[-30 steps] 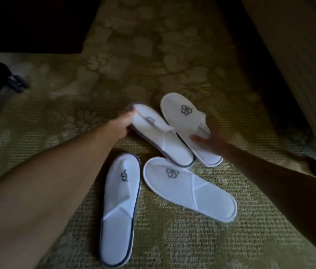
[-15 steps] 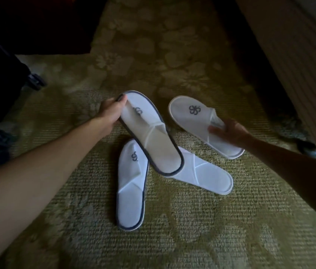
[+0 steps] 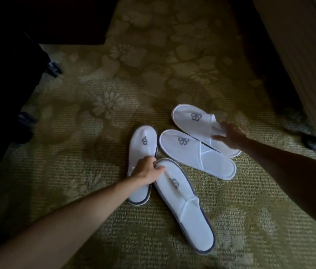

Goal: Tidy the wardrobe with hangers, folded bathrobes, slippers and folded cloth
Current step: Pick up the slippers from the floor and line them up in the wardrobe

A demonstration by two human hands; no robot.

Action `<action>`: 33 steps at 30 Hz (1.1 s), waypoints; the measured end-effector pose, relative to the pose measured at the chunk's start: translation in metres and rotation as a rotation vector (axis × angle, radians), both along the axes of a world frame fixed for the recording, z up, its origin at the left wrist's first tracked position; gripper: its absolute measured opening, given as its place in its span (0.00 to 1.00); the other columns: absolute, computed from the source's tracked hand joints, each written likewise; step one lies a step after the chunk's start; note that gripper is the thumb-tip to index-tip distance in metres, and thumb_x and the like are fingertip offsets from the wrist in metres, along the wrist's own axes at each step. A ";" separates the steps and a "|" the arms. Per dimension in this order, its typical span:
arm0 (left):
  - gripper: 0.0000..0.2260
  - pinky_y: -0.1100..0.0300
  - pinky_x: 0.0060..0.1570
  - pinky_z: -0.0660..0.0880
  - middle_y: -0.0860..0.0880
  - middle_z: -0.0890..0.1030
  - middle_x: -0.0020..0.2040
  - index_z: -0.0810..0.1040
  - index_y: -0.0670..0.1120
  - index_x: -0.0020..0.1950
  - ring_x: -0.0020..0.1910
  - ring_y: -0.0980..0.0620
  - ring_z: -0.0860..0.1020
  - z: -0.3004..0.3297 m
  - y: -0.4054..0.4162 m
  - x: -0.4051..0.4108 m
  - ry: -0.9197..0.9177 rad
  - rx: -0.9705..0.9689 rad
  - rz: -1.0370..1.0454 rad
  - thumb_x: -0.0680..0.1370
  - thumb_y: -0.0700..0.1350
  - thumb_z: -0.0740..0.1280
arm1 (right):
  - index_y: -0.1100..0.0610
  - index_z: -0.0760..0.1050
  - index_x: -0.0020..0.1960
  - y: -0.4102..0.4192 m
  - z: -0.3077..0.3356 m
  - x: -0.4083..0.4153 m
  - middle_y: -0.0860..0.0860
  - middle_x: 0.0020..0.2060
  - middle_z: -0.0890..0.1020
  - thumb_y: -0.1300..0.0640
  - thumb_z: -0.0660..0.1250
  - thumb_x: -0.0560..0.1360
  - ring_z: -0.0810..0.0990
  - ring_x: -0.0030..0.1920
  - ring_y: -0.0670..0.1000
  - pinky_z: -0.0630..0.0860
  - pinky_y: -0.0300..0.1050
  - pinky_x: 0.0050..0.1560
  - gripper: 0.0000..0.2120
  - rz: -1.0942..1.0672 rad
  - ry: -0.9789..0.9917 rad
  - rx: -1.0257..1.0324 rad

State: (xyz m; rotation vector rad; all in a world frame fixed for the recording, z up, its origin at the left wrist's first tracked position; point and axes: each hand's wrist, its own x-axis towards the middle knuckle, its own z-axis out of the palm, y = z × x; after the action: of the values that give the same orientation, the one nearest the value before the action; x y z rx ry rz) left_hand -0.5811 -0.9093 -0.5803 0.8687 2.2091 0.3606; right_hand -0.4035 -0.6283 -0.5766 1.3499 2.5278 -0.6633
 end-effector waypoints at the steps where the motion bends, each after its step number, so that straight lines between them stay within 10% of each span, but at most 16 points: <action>1: 0.14 0.56 0.45 0.74 0.47 0.82 0.46 0.77 0.46 0.48 0.49 0.45 0.80 0.002 0.000 0.000 0.125 0.029 -0.062 0.75 0.57 0.70 | 0.61 0.66 0.72 0.000 -0.002 0.001 0.63 0.64 0.75 0.40 0.72 0.73 0.75 0.63 0.62 0.72 0.53 0.58 0.37 -0.019 -0.007 -0.008; 6: 0.19 0.46 0.56 0.74 0.43 0.78 0.55 0.76 0.43 0.56 0.59 0.40 0.75 0.005 0.033 -0.014 0.448 0.301 -0.216 0.73 0.53 0.74 | 0.60 0.67 0.72 0.003 -0.002 0.000 0.65 0.64 0.75 0.43 0.70 0.76 0.76 0.61 0.63 0.70 0.48 0.50 0.32 -0.134 0.023 -0.082; 17: 0.43 0.48 0.69 0.68 0.41 0.69 0.71 0.67 0.45 0.72 0.71 0.40 0.68 -0.004 0.115 -0.025 0.369 -0.026 -0.220 0.65 0.63 0.78 | 0.56 0.68 0.71 0.003 -0.017 0.002 0.60 0.62 0.77 0.44 0.75 0.71 0.76 0.54 0.58 0.65 0.43 0.45 0.34 -0.218 0.145 -0.136; 28: 0.27 0.57 0.56 0.77 0.46 0.80 0.60 0.76 0.44 0.68 0.59 0.48 0.79 -0.012 0.142 -0.026 -0.316 0.277 0.310 0.71 0.44 0.79 | 0.56 0.78 0.60 -0.004 -0.023 0.035 0.58 0.48 0.83 0.43 0.65 0.74 0.82 0.49 0.62 0.77 0.51 0.42 0.21 -0.349 0.411 -0.275; 33: 0.15 0.69 0.41 0.76 0.46 0.83 0.52 0.80 0.40 0.63 0.43 0.56 0.79 0.020 0.132 -0.063 -0.308 0.525 0.328 0.76 0.39 0.73 | 0.57 0.79 0.51 -0.043 0.008 0.059 0.58 0.46 0.84 0.44 0.66 0.73 0.83 0.49 0.63 0.80 0.62 0.49 0.17 -0.368 0.542 -0.397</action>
State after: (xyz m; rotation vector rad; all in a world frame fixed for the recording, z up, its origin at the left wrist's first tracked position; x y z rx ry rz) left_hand -0.6437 -0.7770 -0.5607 0.6480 1.9856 1.1898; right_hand -0.3443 -0.6711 -0.5689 1.6564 2.3080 -1.7031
